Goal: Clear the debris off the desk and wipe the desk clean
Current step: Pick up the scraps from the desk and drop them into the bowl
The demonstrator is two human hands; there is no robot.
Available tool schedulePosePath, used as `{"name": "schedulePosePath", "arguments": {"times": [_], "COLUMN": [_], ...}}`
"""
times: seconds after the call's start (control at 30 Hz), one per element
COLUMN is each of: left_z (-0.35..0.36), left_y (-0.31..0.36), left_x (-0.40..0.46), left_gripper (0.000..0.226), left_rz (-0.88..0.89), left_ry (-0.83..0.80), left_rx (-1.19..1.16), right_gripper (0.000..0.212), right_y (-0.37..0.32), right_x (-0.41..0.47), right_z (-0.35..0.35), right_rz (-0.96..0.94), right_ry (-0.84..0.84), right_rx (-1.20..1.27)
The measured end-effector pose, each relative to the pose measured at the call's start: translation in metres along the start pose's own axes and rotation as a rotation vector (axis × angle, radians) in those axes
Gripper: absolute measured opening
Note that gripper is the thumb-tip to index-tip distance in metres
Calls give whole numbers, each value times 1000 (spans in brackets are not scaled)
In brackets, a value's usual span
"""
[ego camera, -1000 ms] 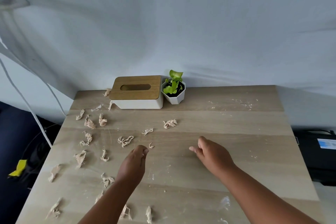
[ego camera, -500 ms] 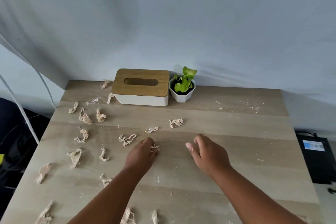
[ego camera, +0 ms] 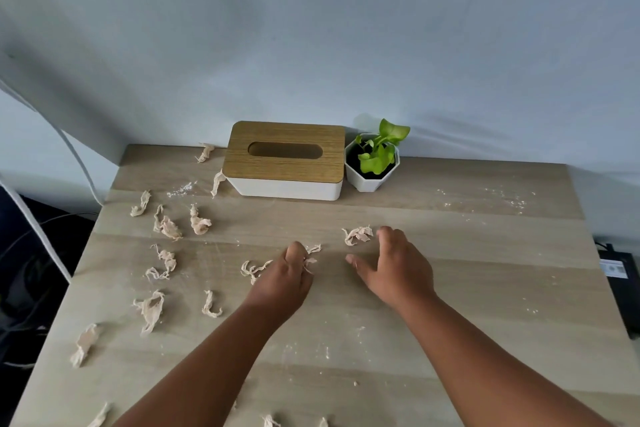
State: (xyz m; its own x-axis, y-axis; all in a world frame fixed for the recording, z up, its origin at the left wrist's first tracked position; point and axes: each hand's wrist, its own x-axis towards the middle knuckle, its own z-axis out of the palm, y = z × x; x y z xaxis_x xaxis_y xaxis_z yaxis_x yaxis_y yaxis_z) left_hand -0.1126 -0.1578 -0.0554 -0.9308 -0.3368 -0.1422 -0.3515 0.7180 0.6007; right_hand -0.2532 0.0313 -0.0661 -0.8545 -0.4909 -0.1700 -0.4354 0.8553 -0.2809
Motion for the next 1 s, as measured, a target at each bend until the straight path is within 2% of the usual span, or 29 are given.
{"name": "schedulePosePath", "arguments": {"times": [0.17, 0.3, 0.4, 0.6, 0.67, 0.73, 0.87, 0.93, 1.0], "left_z": [-7, -5, 0, -1, 0, -1, -4, -3, -2], "left_y": [-6, -8, -11, -9, -9, -8, -7, -7, -10], "left_x": [15, 23, 27, 31, 31, 30, 27, 27, 28], "left_gripper": [15, 29, 33, 11, 17, 19, 8, 9, 10], "left_rz": [17, 20, 32, 123, 180, 192, 213, 151, 16], "left_ry": [7, -38, -63, -57, -36, -12, 29, 9, -19], "left_rx": [98, 219, 314, 431, 457, 389, 316, 262, 229], "right_gripper": [82, 79, 67, 28, 23, 21, 21, 22, 15], "right_y": [-17, -26, -32, -38, -38, -39, -37, -34, -30], "right_x": [18, 26, 29, 29, 27, 24, 11, 2, -8], "right_z": [5, 11, 14, 23, 23, 22, 17, 15, 13], "right_rz": [69, 34, -4, -70, -66, -55, -21, -1, 11], "right_ry": [13, 33, 59, 122, 124, 123, 102, 55, 12], "right_rx": [18, -47, -85, -140, -162, -150, -80, -68, -47]}}
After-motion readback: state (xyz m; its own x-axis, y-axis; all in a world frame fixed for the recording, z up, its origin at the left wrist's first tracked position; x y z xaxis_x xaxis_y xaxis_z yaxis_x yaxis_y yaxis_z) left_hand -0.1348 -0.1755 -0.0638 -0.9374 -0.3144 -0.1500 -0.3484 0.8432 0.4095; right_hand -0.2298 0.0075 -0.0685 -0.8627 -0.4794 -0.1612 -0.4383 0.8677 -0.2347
